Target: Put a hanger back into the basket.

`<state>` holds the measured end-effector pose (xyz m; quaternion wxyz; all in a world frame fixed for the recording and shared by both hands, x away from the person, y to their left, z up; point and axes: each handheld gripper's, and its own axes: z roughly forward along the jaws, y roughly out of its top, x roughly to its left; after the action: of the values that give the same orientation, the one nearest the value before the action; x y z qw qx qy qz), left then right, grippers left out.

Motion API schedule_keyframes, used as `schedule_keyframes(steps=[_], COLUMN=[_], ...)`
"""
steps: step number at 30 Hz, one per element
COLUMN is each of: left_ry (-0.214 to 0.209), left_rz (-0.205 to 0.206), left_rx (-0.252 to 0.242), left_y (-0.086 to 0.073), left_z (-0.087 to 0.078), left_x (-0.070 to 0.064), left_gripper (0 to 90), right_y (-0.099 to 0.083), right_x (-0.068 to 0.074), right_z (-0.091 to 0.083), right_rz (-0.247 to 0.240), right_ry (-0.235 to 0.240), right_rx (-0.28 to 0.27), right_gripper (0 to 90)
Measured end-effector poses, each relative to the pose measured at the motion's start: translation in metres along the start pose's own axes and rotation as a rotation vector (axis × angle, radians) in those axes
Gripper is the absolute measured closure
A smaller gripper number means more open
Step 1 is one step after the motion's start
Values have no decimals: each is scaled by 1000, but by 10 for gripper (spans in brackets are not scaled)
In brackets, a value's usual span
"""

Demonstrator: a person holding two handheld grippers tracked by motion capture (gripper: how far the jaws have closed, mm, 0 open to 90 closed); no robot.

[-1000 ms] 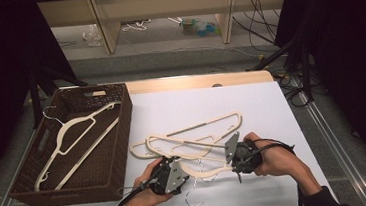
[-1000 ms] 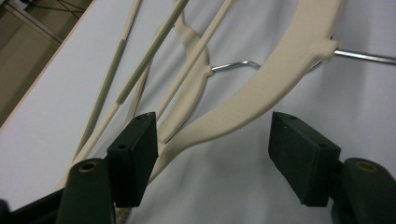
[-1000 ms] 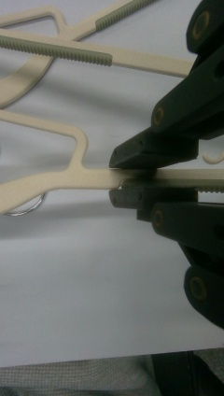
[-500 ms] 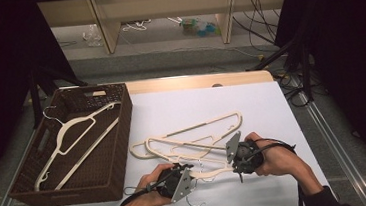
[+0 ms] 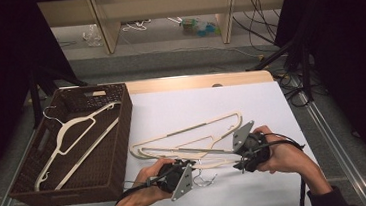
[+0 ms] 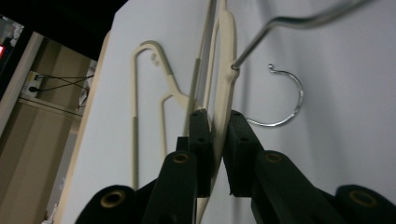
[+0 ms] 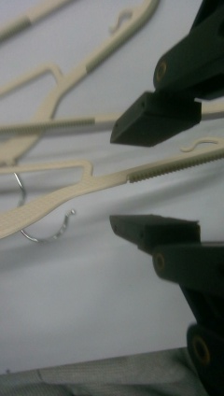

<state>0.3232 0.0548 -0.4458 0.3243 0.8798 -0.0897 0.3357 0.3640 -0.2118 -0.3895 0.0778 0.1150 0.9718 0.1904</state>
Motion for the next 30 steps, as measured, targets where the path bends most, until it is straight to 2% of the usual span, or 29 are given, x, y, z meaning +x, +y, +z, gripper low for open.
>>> schedule_keyframes(steps=[3, 4, 6, 8, 9, 11, 14, 18, 21, 22, 23, 25, 28, 30], left_ry=[5, 17, 9, -1, -1, -4, -1, -2, -22, -30, -33, -47, -67, -81], left_rz=[-17, -14, -31, -47, -106, -133, -204, -347, -470, -501, -539, -587, -647, -678], left_rx=[21, 22, 20, 45, 9, 17, 2, -33, -36, -36, -38, -31, -51, -35], left_y=[3, 3, 4, 4, 5, 5, 7, 4, 0, -2, -4, -7, -12, -14], left_z=[-4, -5, -5, -7, -6, -9, -14, -23, -31, -32, -34, -37, -40, -42], left_x=[12, 17, 23, 28, 29, 33, 42, 57, 69, 71, 73, 78, 82, 84], left_gripper=[854, 855, 857, 856, 856, 857, 856, 856, 856, 857, 857, 856, 856, 856], right_y=[-1, -1, -1, -2, -2, -3, -4, -5, -4, -5, -4, -4, -4, -6], right_x=[-4, -4, -2, -3, -2, -2, -4, -4, -4, -4, -4, -4, -3, -4], right_z=[-18, -24, -35, -41, -42, -43, -44, -44, -42, -42, -41, -40, -39, -38], right_rz=[51, 66, 74, 90, 98, 118, 141, 148, 143, 134, 129, 131, 133, 133], right_ry=[-94, -108, -114, -147, -151, -147, -163, -151, -155, -140, -151, -145, -137, -131], right_rx=[-112, -131, -151, -184, -195, -203, -209, -210, -209, -202, -202, -203, -199, -194], right_gripper=[461, 453, 440, 434, 430, 424, 417, 413, 409, 408, 408, 408, 407, 407])
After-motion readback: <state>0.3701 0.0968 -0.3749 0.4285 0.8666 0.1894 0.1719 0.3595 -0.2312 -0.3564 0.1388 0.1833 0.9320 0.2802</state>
